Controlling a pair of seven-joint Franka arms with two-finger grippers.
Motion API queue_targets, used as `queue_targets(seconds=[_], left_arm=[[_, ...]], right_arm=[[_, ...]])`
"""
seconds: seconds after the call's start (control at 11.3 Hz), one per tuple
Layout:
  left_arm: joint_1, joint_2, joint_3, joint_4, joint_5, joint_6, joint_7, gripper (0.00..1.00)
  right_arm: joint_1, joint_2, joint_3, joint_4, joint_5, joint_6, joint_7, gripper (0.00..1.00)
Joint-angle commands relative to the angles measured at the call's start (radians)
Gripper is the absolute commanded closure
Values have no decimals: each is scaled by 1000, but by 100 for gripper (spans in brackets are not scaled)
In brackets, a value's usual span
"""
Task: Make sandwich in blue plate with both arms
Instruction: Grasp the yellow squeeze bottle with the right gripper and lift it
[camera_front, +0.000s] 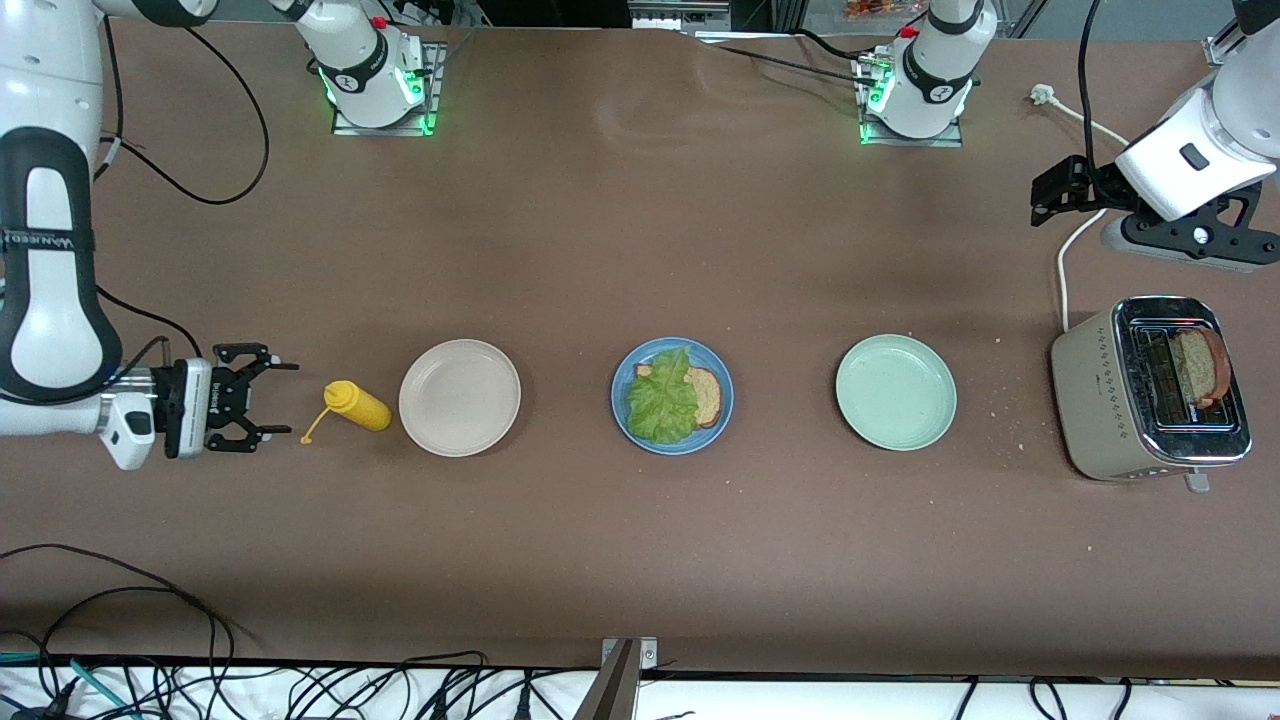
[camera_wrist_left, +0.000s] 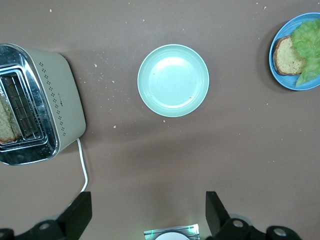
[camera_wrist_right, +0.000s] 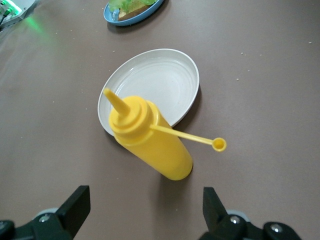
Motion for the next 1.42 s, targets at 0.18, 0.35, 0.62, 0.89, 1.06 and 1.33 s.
queue_targets(seconds=[0.18, 0.35, 0.62, 0.89, 1.06, 1.33], left_arm=[[1, -4, -12, 15, -10, -18, -5, 0], [-2, 0, -10, 15, -10, -15, -6, 0], [-2, 4, -9, 15, -10, -9, -5, 0], [-5, 7, -9, 16, -10, -6, -5, 0], [-10, 10, -9, 18, -10, -6, -6, 0], [-10, 10, -9, 27, -10, -6, -6, 0]], right_arm=[[-22, 101, 16, 15, 150, 39, -254, 0], [-20, 142, 19, 16, 207, 72, -363, 0], [-16, 185, 26, 18, 275, 110, -444, 0], [-14, 216, 62, 15, 295, 135, -444, 0], [-2, 227, 72, 8, 332, 145, -446, 0], [-2, 233, 78, 8, 333, 159, -443, 20]])
